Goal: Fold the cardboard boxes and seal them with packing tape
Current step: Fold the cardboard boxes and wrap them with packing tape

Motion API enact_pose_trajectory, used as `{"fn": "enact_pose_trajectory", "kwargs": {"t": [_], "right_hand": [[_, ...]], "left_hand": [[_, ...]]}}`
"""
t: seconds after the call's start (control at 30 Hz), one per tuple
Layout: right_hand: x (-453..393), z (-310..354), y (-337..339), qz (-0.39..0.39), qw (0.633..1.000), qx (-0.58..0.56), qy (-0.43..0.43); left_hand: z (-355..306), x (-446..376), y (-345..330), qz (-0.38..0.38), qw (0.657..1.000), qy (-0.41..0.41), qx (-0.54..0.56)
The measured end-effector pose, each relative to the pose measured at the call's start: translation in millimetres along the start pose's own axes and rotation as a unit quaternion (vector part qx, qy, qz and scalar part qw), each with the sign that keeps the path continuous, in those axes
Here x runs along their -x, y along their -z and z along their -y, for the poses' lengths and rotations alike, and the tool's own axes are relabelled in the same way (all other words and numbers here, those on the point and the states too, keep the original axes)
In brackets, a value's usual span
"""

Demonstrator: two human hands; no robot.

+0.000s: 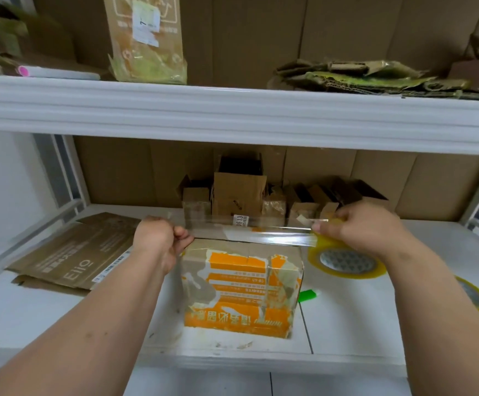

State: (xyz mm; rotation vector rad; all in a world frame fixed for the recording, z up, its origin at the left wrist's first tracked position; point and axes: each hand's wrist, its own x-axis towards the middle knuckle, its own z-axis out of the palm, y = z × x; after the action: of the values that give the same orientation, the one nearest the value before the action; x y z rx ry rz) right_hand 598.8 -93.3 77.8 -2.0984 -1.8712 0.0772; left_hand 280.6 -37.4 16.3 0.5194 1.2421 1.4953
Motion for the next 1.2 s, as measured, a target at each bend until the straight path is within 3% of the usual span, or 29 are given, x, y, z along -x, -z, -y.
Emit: {"fn": "enact_pose_trajectory", "kwargs": {"t": [0.07,0.23,0.47,0.73,0.93,1.2], "right_hand": [[0,-4,-7,0.016,1.0,-0.007,0.004],[0,-10,-9,0.034,0.981,-0.19,-0.001],[-22,-12,-20,0.056,0.996,-0.063,-0.007],[-32,-7,-25,0.085,0.994,-0.064,-0.009],[-42,-9,-34,0.112,0.993,-0.039,-0.004],[-44,-9,-43,0.112,0.993,-0.041,-0.008]], "left_hand": [[0,2,2,0.006,1.0,-0.004,-0.002],[-2,5,4,0.025,1.0,-0.017,-0.005],[0,3,6,0.024,0.999,-0.003,0.025],[4,-3,11,-0.004,0.998,0.031,0.062],[8,-3,19,-0.054,0.992,0.01,-0.111],[20,-10,21,-0.069,0.975,-0.012,-0.211]]}}
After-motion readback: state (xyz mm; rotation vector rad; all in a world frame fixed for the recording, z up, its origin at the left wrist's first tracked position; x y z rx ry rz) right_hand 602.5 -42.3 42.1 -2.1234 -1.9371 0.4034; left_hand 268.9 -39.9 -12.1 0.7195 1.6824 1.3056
